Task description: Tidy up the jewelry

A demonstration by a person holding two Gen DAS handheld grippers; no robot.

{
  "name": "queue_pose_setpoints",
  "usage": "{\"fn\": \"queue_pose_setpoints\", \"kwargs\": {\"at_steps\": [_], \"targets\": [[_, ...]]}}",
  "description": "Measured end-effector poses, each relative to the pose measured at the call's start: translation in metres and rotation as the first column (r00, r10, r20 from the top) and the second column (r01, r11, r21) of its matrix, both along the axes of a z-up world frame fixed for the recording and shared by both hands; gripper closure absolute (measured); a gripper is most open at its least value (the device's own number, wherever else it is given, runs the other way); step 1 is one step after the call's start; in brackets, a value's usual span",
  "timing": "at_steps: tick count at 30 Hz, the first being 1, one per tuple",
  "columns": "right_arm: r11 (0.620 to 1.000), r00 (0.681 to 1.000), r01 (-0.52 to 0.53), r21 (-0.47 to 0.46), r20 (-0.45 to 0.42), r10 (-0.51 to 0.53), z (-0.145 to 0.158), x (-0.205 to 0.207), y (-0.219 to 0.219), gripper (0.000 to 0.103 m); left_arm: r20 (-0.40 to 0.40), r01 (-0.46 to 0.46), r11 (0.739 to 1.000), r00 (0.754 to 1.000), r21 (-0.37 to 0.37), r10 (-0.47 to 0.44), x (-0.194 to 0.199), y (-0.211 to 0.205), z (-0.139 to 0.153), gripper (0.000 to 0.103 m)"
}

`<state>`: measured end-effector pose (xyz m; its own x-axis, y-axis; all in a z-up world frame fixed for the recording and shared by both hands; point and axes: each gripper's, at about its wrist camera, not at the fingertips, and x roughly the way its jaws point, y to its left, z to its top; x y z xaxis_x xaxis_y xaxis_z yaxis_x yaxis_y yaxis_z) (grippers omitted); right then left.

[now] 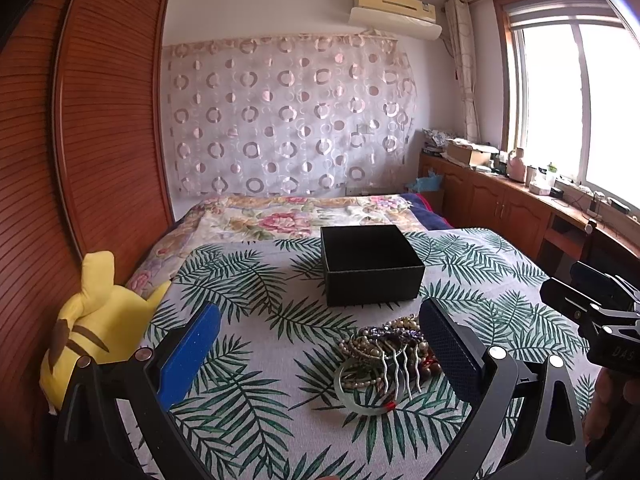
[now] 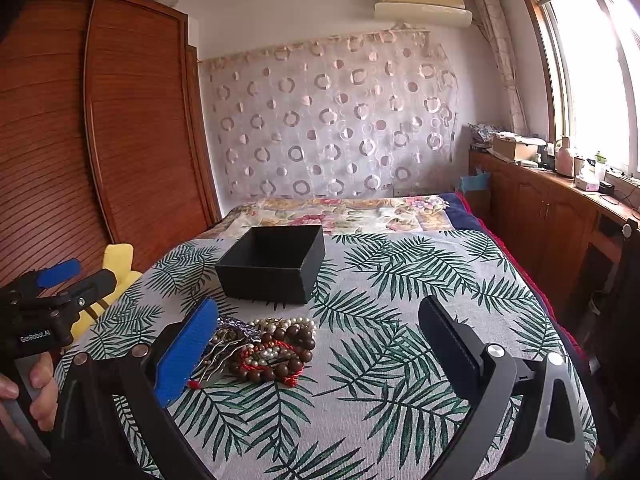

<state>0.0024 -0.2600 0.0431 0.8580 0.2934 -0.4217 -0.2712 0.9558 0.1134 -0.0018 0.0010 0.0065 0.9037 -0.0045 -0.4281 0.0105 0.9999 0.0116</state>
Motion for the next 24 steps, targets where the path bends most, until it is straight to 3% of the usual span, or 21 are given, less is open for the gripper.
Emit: {"fn": "queue_pose_setpoints", "kwargs": {"at_steps": [24], "targets": [[1.000, 1.000, -0.005, -0.004, 0.003, 0.005, 0.0049, 0.0000, 0.0050, 0.002, 0.006, -0.002, 1.000, 1.000, -0.004, 0.002, -0.0036, 0.0021, 0.0075, 0.006]]}}
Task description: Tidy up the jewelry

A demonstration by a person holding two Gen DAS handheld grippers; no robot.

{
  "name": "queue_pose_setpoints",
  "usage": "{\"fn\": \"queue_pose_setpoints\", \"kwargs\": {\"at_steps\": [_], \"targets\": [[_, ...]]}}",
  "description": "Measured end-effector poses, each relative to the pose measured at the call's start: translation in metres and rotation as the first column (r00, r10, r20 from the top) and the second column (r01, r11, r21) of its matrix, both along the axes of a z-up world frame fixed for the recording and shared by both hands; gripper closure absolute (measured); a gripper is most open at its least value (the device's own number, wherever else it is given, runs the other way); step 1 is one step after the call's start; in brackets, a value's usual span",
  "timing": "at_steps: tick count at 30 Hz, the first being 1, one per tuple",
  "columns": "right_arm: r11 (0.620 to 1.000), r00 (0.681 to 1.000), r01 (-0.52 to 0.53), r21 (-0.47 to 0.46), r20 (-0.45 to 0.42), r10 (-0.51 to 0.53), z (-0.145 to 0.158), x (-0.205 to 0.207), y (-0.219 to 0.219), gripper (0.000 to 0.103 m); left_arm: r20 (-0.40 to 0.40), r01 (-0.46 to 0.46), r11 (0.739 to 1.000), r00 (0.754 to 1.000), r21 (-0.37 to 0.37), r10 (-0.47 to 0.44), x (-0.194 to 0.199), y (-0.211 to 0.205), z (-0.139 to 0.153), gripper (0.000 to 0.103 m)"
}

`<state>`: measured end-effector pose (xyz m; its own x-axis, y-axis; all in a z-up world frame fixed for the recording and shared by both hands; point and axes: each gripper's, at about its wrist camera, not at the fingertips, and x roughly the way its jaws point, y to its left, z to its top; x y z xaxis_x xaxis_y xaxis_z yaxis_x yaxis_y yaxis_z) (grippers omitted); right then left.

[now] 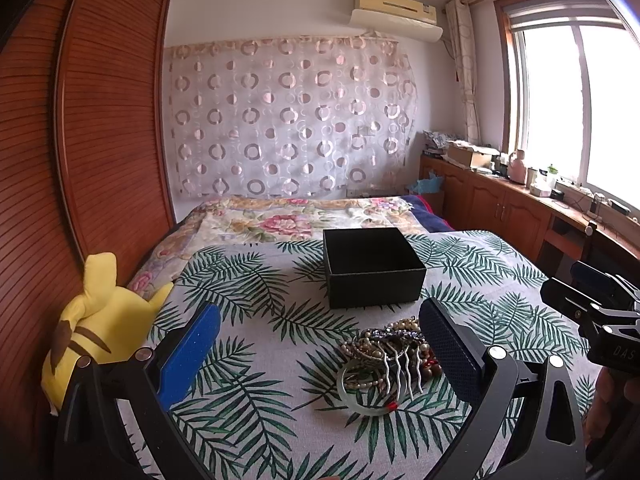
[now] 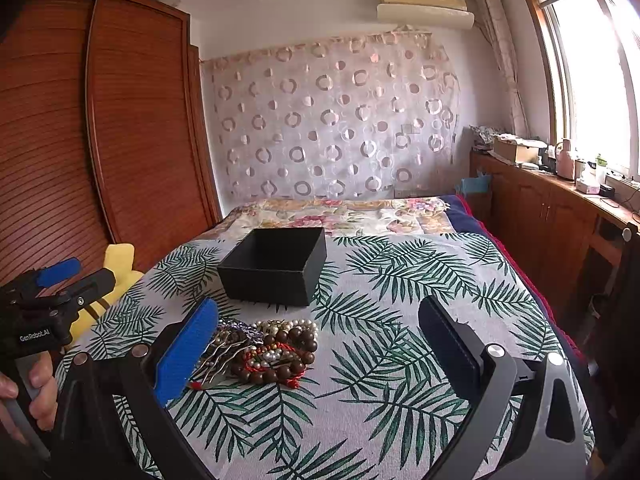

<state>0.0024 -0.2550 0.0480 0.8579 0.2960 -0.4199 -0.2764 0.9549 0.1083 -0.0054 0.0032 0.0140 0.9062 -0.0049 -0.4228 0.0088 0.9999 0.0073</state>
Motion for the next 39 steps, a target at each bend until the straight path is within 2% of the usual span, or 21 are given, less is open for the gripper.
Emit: {"fn": "queue_pose_setpoints", "kwargs": {"at_steps": [20, 31, 34, 36, 39], "targets": [[1.000, 1.000, -0.014, -0.001, -0.007, 0.014, -0.002, -0.001, 0.004, 0.002, -0.005, -0.001, 1.000, 1.000, -0.001, 0.001, -0.001, 0.001, 0.001, 0.006], [0.998, 0.998, -0.061, -0.007, -0.035, 0.061, -0.016, 0.003, 0.004, 0.002, -0.046, -0.005, 1.000, 0.999, -0.006, 0.005, 0.005, 0.004, -0.018, 0.007], [0.997, 0.995, -0.083, -0.011, -0.050, 0.082, -0.020, 0.005, 0.005, 0.009, -0.068, 0.010, 1.000, 0.998, -0.013, -0.011, 0.009, 0.004, -0.025, 0.007], [0.995, 0.993, -0.097, -0.018, -0.064, 0.096, -0.026, 0.006, 0.007, 0.021, -0.093, 0.031, 0.999, 0.995, -0.025, -0.033, 0.012, 0.004, -0.031, 0.007], [0.992, 0.988, -0.123, -0.019, -0.095, 0.121, -0.035, 0.012, 0.007, 0.031, -0.133, 0.052, 0.998, 0.990, -0.030, -0.055, 0.019, 0.002, -0.041, 0.006]]}}
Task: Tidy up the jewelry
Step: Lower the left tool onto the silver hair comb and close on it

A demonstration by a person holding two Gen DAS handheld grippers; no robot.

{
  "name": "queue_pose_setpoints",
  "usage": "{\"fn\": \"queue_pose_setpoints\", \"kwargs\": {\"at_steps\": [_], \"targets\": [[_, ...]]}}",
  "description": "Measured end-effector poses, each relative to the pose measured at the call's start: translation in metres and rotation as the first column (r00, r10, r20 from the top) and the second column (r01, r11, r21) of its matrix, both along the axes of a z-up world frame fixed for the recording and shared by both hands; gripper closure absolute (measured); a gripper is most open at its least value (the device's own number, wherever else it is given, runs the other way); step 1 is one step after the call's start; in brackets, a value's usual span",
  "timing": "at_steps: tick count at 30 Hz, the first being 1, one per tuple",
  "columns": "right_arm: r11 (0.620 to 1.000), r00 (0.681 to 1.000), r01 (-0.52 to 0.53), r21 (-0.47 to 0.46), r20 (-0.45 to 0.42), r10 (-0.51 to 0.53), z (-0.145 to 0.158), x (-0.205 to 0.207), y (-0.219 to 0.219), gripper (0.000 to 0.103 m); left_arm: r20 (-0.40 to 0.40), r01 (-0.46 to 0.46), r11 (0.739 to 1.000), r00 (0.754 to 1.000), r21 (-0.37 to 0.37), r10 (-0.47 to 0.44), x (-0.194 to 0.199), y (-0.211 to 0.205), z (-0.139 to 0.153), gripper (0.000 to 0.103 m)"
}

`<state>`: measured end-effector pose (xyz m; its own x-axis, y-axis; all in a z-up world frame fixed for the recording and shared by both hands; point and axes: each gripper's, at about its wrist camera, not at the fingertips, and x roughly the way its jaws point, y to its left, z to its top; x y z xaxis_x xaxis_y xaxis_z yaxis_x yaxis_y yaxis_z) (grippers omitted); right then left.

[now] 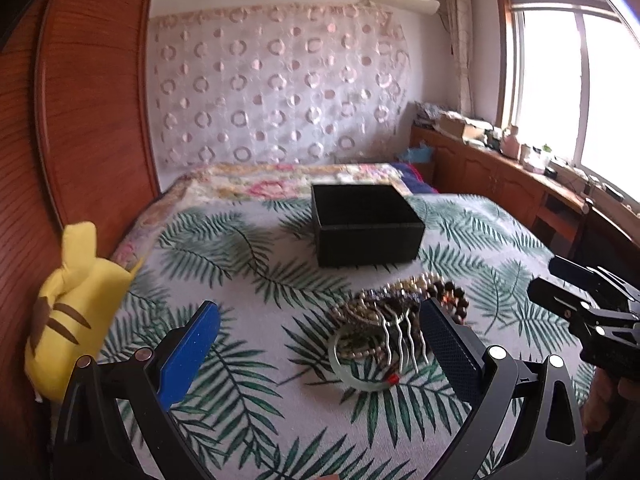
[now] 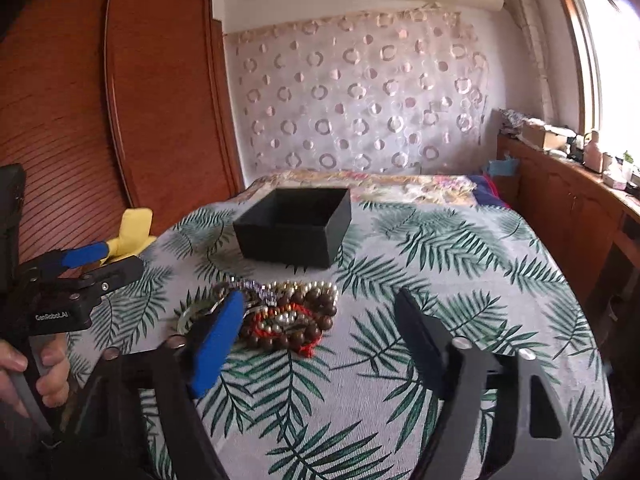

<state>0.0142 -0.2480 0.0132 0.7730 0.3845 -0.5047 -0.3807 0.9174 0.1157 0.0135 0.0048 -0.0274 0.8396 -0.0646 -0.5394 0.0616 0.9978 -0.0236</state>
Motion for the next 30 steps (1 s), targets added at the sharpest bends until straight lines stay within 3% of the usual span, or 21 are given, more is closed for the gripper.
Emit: {"fn": "queue_pose_setpoints", "kwargs": {"at_steps": [6, 11, 13, 17, 23, 30], "targets": [[0.999, 0.998, -0.037, -0.020, -0.048, 0.036, -0.018, 0.013, -0.002, 0.046, -0.069, 0.075, 0.997, 0.995, -0.025, -0.076, 0.010, -0.007, -0.015, 0.007], [0.997, 0.994, -0.056, -0.045, -0.094, 0.052, -0.029, 0.023, -0.004, 0.047, -0.122, 0.138, 0.989, 0.982, -0.046, -0.143, 0.021, -0.017, -0.025, 0.007], [0.997, 0.993, -0.057, -0.055, -0.110, 0.051, -0.033, 0.028, -0.004, 0.047, -0.142, 0.169, 0.983, 0.974, -0.067, -0.177, 0.023, -0.022, -0.028, 0.010], [0.995, 0.991, -0.064, -0.071, -0.126, 0.055, -0.039, 0.032, -0.003, 0.047, -0.182, 0.224, 0.971, 0.954, -0.088, -0.237, 0.029, -0.034, -0.033, 0.029], [0.996, 0.988, -0.069, -0.063, -0.140, 0.059, -0.044, 0.035, -0.006, 0.047, -0.222, 0.254, 0.966, 0.941, -0.039, -0.257, 0.039, -0.049, -0.043, 0.045], [0.995, 0.988, -0.077, -0.063, -0.142, 0.067, -0.045, 0.036, -0.006, 0.047, -0.251, 0.246, 0.963, 0.944, 0.110, -0.213, 0.048, -0.064, -0.053, 0.045]]}}
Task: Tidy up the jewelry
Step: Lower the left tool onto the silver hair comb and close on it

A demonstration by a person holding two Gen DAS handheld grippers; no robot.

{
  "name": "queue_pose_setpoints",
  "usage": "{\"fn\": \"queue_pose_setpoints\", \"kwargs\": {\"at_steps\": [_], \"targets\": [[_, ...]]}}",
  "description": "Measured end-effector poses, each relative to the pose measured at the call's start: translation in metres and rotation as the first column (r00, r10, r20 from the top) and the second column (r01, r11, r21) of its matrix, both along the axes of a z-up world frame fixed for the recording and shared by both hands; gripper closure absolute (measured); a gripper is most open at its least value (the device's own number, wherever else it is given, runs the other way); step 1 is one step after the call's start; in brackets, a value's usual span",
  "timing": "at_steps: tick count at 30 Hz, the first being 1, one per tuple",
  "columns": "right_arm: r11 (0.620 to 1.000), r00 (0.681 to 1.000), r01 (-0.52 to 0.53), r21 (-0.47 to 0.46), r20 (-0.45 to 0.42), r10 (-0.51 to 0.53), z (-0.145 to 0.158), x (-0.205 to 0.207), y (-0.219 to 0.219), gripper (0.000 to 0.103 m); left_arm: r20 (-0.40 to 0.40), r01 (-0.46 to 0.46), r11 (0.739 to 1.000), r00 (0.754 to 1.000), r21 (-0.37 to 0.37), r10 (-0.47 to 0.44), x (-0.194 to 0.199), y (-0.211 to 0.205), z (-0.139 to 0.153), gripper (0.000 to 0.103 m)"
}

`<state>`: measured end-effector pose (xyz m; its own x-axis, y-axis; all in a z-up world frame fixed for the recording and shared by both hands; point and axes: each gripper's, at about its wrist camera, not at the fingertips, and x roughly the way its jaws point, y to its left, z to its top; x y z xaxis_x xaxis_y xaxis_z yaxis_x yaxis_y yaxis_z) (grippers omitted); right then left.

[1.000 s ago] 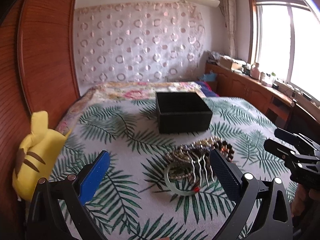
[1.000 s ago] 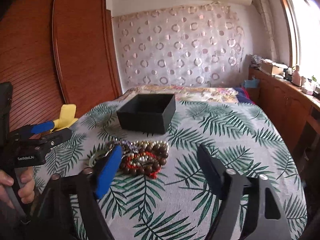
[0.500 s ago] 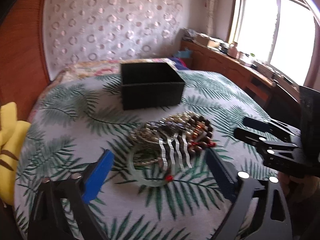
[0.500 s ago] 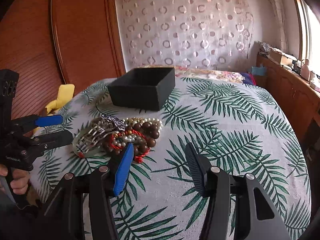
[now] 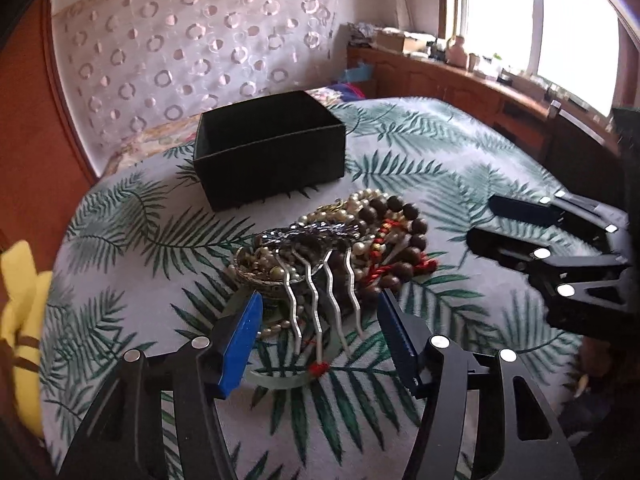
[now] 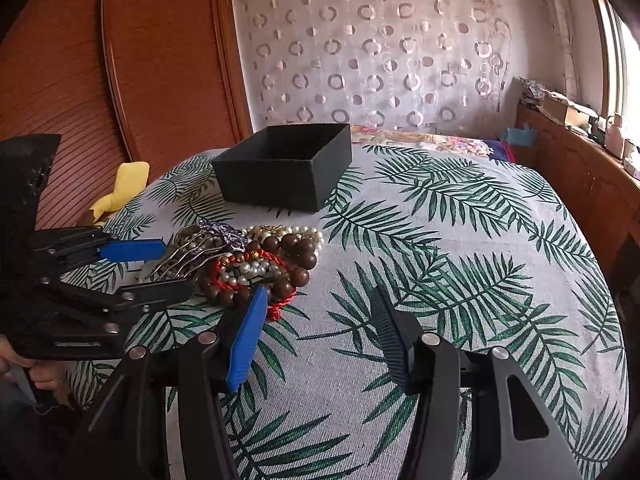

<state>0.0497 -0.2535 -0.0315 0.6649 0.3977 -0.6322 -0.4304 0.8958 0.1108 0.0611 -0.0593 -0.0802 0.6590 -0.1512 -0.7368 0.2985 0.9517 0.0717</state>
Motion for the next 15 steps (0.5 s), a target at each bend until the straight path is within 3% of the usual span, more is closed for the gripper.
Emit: {"fn": "queue_pose_setpoints", "kwargs": {"at_steps": [4, 6, 8, 11, 15], "targets": [[1.000, 1.000, -0.004, 0.002, -0.002, 0.004, 0.000, 0.001, 0.000, 0.047, 0.033, 0.004, 0.996, 0.999, 0.088, -0.007, -0.001, -0.007, 0.000, 0.051], [1.000, 1.000, -0.005, 0.002, -0.002, 0.005, 0.000, 0.001, 0.001, 0.047, 0.035, 0.015, 0.993, 0.999, 0.119, -0.019, -0.001, -0.009, -0.001, 0.063], [1.000, 1.000, -0.007, 0.002, -0.002, 0.007, 0.001, 0.000, 0.000, 0.047, 0.030, 0.029, 0.992, 0.999, 0.123, -0.033, -0.001, -0.008, -0.001, 0.070], [1.000, 1.000, -0.007, 0.002, 0.001, 0.007, 0.001, 0.000, 0.001, 0.047, 0.036, 0.044, 0.992, 0.998, 0.120, -0.048, -0.002, -0.004, 0.000, 0.072], [1.000, 1.000, -0.007, 0.001, 0.001, 0.007, 0.001, 0.000, 0.000, 0.047, 0.031, 0.050, 0.997, 0.998, 0.051, -0.052, 0.000, 0.010, 0.007, 0.073]]}}
